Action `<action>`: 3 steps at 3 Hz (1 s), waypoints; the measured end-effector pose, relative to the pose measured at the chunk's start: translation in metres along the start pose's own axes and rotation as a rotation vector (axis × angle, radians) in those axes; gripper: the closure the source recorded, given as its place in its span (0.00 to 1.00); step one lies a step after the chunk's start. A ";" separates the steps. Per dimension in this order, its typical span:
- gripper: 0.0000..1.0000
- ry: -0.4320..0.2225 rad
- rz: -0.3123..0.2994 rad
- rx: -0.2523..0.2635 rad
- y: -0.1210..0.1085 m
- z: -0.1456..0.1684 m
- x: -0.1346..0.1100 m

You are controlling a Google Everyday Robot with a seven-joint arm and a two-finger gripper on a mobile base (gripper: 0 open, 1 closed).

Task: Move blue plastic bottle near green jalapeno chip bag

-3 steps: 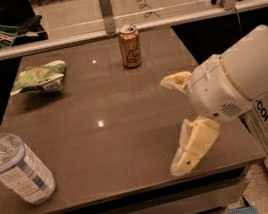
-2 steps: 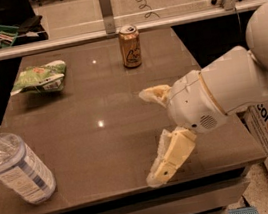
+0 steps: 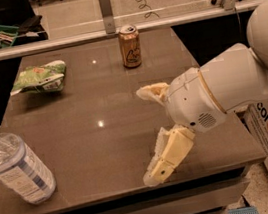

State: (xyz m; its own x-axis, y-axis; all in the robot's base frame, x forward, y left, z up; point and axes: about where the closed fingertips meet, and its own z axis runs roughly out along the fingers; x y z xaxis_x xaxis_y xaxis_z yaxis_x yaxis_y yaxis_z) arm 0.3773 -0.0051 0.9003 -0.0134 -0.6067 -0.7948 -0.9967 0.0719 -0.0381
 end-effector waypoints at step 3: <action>0.00 -0.265 -0.111 -0.061 -0.014 0.082 -0.061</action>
Offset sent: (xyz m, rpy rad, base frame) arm 0.0378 0.1022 -0.0064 0.2941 -0.1185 0.1034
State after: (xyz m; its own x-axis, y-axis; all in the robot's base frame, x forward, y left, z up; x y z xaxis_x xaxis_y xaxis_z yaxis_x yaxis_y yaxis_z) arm 0.3984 0.0958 0.8995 0.1093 -0.3799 -0.9185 -0.9940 -0.0358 -0.1035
